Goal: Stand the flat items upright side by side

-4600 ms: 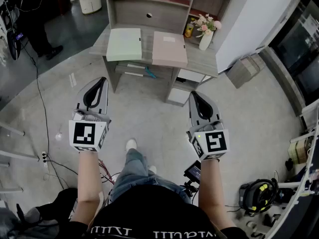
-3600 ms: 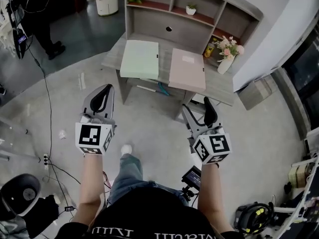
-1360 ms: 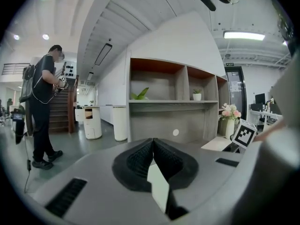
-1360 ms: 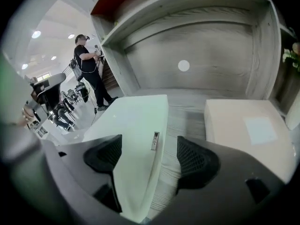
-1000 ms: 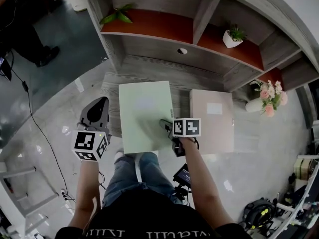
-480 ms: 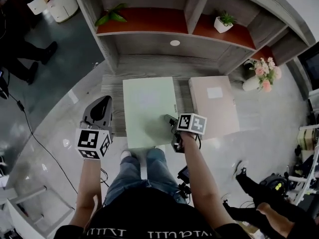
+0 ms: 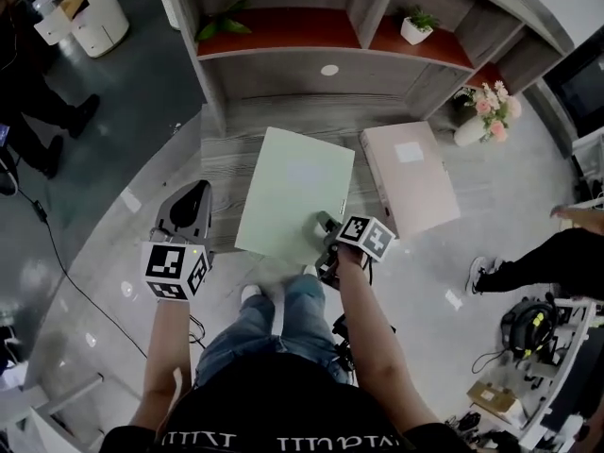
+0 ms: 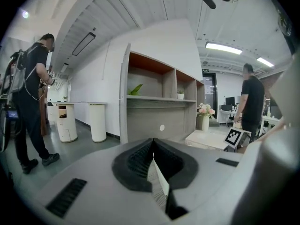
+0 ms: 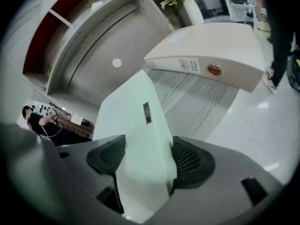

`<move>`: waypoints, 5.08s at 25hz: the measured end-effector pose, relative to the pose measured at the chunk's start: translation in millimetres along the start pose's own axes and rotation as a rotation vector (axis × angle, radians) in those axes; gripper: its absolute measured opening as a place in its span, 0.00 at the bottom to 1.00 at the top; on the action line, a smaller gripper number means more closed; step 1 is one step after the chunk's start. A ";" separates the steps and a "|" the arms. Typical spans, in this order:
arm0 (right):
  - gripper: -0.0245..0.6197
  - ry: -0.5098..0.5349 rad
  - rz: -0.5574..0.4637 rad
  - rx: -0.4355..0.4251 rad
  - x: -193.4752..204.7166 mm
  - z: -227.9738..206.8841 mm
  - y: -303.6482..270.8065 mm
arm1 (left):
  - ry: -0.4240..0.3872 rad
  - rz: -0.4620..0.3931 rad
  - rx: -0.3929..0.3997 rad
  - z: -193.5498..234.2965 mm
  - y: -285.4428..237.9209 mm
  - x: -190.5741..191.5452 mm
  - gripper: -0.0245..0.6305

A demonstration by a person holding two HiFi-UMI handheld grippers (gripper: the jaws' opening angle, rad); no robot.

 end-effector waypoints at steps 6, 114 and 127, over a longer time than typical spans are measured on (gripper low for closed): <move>0.55 -0.159 -0.118 0.034 31.6 4.0 8.1 | -0.017 -0.013 0.058 9.2 16.3 3.0 0.06; 0.61 1.321 0.380 0.316 -39.6 221.4 43.3 | 0.132 -0.132 -0.130 92.6 58.0 7.0 0.06; 0.49 1.209 0.613 0.336 -22.2 196.6 15.1 | 0.141 -0.113 -0.214 99.8 85.0 16.3 0.06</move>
Point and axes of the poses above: the fingertips, and each gripper's own axes: y backward along the fingers, z to its left, x out of its underside, the point moved 1 cm from there along y, backward along the fingers, and after that the axes turned 3 degrees about -y, right-handed, at the moved point
